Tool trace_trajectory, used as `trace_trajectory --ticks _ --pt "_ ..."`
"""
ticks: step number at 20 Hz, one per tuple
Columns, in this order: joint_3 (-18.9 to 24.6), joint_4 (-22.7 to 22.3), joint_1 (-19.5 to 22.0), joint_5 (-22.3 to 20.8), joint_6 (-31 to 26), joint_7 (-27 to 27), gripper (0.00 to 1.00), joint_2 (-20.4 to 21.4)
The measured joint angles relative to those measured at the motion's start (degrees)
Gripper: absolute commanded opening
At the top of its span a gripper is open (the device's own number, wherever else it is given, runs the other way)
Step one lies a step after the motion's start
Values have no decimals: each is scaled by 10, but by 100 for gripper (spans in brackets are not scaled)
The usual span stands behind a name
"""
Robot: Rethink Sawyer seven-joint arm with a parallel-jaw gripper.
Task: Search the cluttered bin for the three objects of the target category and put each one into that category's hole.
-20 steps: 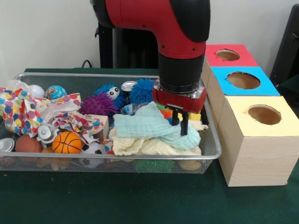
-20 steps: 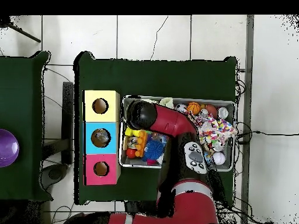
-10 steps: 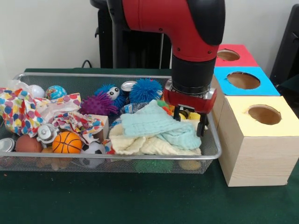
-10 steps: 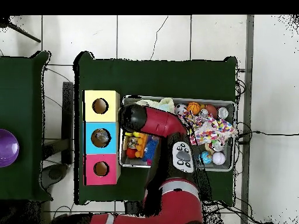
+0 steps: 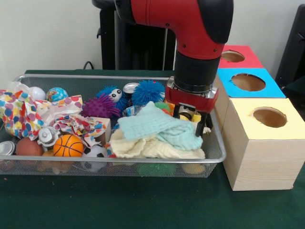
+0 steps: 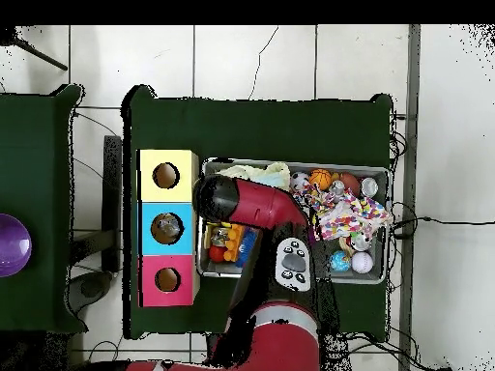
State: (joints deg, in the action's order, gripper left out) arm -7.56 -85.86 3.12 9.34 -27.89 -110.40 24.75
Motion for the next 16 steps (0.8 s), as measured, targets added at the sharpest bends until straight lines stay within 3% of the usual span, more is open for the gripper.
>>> trace_trajectory --ticks 8,16 --pt "-23 0 -8 1 -33 0 100 22" --pt "-20 -17 21 34 -34 0 100 73"
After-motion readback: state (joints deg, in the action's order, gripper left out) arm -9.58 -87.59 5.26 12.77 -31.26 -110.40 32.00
